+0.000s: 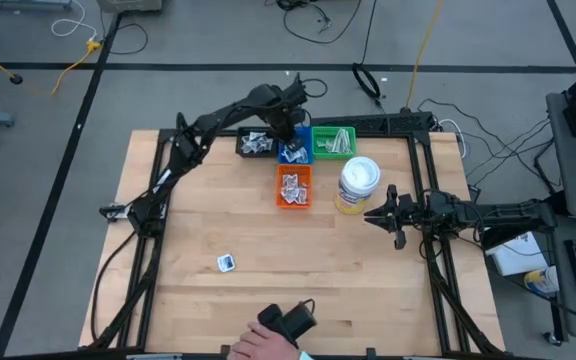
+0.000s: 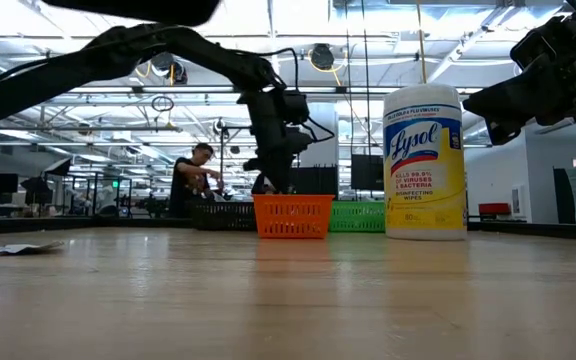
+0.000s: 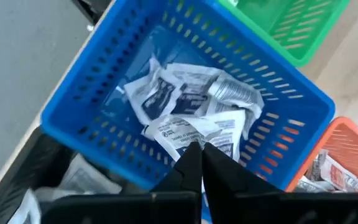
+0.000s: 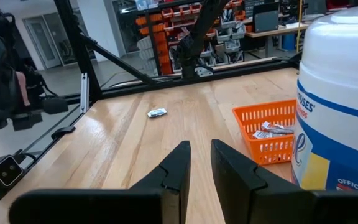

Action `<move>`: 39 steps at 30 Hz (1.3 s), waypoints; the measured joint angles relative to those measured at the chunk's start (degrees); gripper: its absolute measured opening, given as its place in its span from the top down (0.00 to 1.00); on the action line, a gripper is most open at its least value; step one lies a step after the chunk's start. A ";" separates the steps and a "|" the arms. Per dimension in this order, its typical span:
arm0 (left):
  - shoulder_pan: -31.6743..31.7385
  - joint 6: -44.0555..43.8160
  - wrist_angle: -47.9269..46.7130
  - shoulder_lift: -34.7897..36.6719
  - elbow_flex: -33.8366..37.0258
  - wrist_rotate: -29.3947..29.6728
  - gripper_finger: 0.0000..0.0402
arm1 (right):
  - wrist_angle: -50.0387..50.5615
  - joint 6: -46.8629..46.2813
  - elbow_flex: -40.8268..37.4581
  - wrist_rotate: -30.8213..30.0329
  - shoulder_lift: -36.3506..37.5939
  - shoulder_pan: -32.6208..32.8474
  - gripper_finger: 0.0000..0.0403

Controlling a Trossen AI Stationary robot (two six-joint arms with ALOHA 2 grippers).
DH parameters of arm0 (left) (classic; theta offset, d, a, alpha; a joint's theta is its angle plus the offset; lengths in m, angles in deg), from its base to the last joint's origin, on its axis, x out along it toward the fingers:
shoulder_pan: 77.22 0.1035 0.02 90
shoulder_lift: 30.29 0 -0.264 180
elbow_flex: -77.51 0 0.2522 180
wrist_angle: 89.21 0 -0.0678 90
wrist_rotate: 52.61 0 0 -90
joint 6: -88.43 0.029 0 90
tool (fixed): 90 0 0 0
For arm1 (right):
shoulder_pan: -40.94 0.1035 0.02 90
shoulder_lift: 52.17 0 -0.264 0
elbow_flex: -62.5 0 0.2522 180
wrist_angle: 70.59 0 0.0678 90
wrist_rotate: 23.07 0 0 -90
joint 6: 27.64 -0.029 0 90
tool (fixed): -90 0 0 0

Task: Pick & Place First Aid Supplies
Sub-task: Put the blue alcohol pad into the blue bin

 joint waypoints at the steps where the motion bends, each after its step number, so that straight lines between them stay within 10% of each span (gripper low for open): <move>1: -0.23 0.40 0.56 -0.47 0.01 0.02 0.99 | 0.02 0.00 0.02 -0.02 -0.02 0.02 0.85; 8: -0.38 -0.05 0.95 -0.54 0.00 -1.37 0.95 | 0.01 0.00 0.00 0.00 -0.01 0.00 0.85; 22: -0.64 -6.83 -10.27 2.49 -0.09 -0.82 0.43 | 0.00 0.00 0.01 0.00 -0.01 0.01 0.85; 39: -12.49 -12.25 -16.81 6.94 -0.09 -2.05 0.33 | 0.01 0.00 0.01 0.00 -0.02 0.02 0.85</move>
